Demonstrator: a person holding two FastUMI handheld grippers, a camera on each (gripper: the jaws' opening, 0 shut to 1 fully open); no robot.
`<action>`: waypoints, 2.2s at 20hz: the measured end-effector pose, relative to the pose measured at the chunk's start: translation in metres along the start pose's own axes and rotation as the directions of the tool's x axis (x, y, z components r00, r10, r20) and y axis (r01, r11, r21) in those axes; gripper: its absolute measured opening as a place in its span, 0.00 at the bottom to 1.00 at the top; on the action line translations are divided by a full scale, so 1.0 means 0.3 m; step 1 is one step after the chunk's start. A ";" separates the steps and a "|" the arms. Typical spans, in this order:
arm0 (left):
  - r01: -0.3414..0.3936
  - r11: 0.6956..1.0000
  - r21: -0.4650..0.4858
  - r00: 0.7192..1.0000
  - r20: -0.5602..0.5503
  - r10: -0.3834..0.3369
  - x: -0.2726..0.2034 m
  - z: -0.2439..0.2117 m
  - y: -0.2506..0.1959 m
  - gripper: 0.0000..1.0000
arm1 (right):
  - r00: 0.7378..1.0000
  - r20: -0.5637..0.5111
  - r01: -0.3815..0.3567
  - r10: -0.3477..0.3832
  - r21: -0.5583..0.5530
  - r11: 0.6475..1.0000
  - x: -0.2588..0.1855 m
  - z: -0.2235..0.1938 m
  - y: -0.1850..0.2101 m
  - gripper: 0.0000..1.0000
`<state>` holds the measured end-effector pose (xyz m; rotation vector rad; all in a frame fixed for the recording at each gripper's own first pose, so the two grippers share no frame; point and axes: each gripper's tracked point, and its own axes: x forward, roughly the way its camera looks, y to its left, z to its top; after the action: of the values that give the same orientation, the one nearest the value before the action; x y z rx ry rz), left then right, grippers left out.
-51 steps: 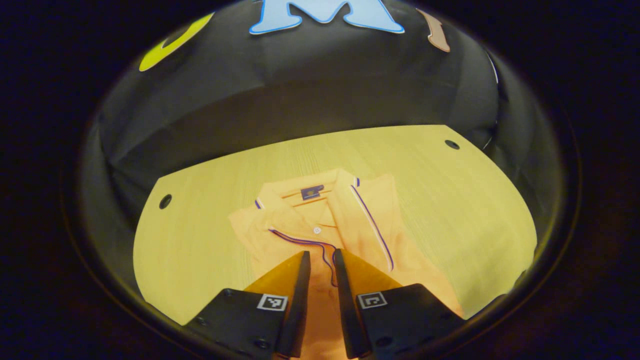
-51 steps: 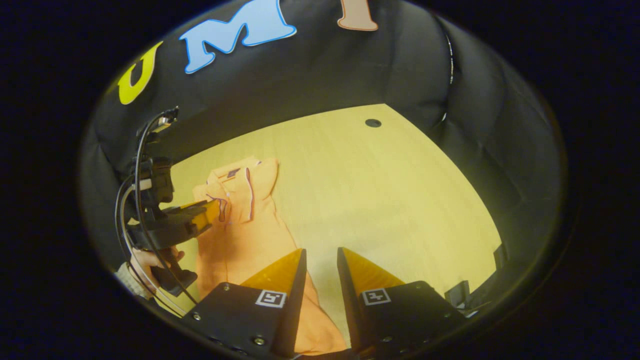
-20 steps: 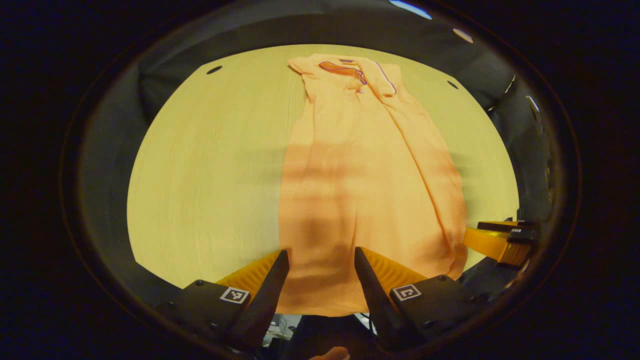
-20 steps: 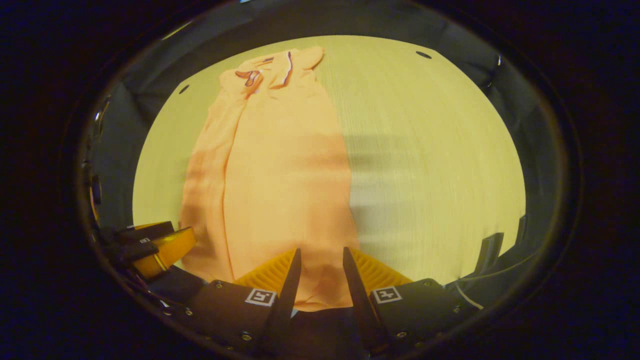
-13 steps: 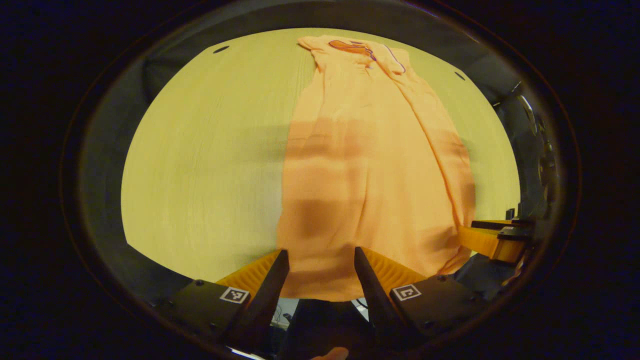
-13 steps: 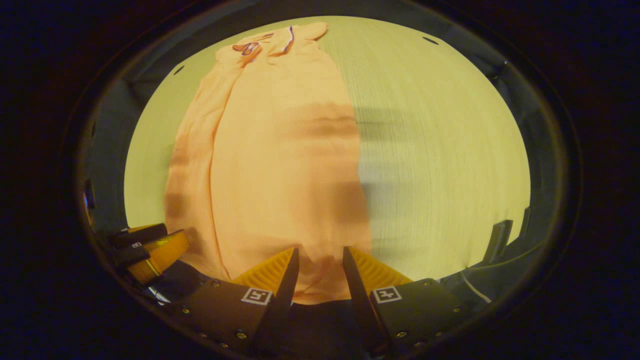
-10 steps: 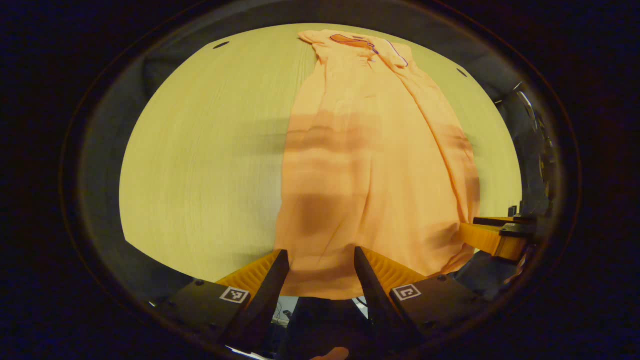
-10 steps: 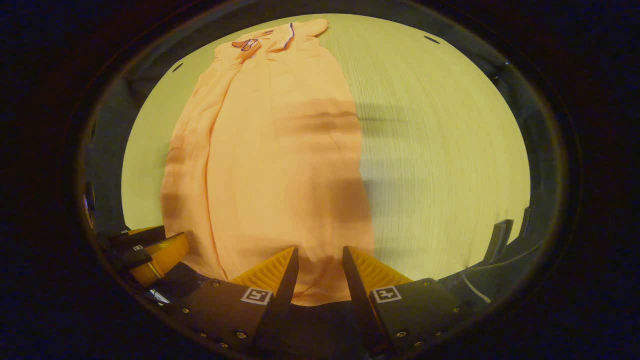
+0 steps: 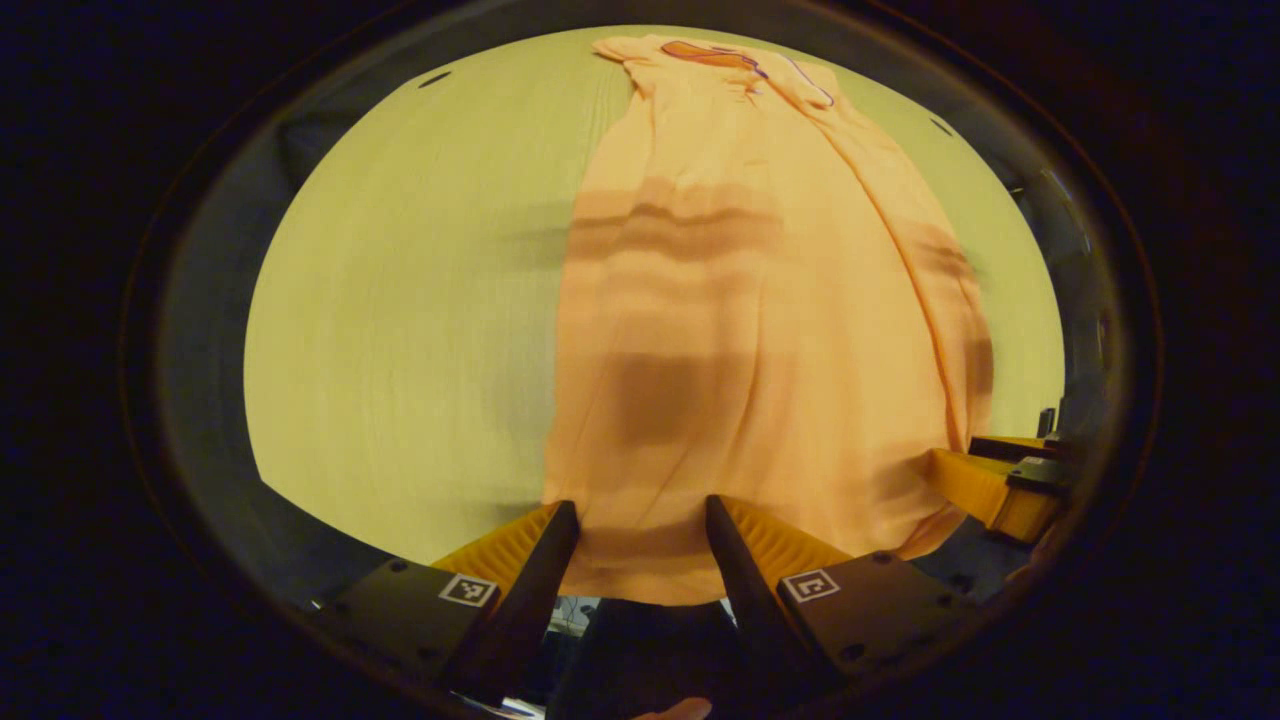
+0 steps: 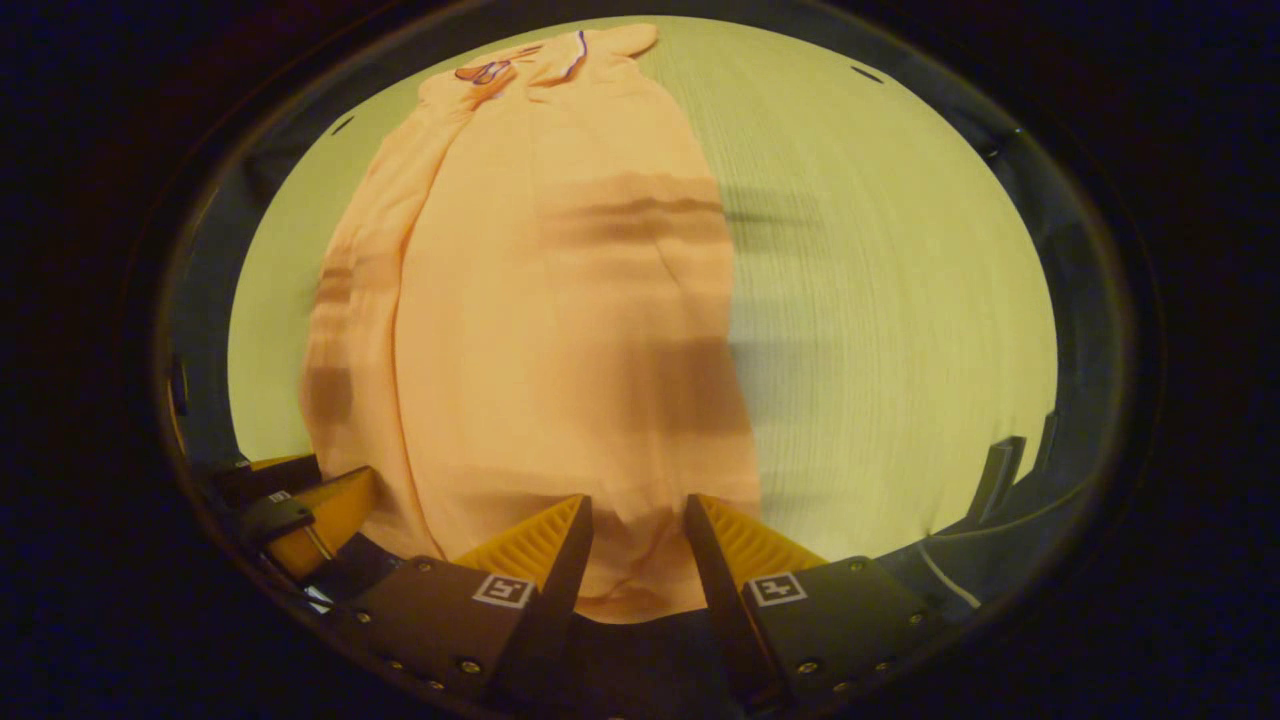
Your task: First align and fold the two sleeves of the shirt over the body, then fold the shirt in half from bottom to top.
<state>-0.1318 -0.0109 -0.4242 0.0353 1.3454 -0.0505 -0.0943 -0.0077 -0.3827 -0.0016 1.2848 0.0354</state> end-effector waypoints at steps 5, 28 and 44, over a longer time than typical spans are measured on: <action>-0.004 1.000 0.002 1.000 -0.015 0.004 0.000 0.002 -0.003 0.89 | 0.999 -0.027 0.033 -0.033 -0.020 0.999 0.003 0.011 0.007 0.67; 0.014 0.999 -0.043 1.000 0.021 -0.013 -0.005 0.017 -0.016 0.29 | 1.000 -0.014 0.014 -0.014 0.006 1.000 0.006 0.009 0.005 0.17; 0.026 0.998 -0.062 0.998 0.061 -0.022 -0.061 0.095 -0.014 0.10 | 0.999 0.016 -0.031 0.030 0.084 0.996 -0.053 0.070 0.031 0.00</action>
<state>-0.1084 -0.0164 -0.4000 -0.0349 1.2864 -0.0292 -0.0788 0.0016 -0.3612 0.0908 1.2707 0.0075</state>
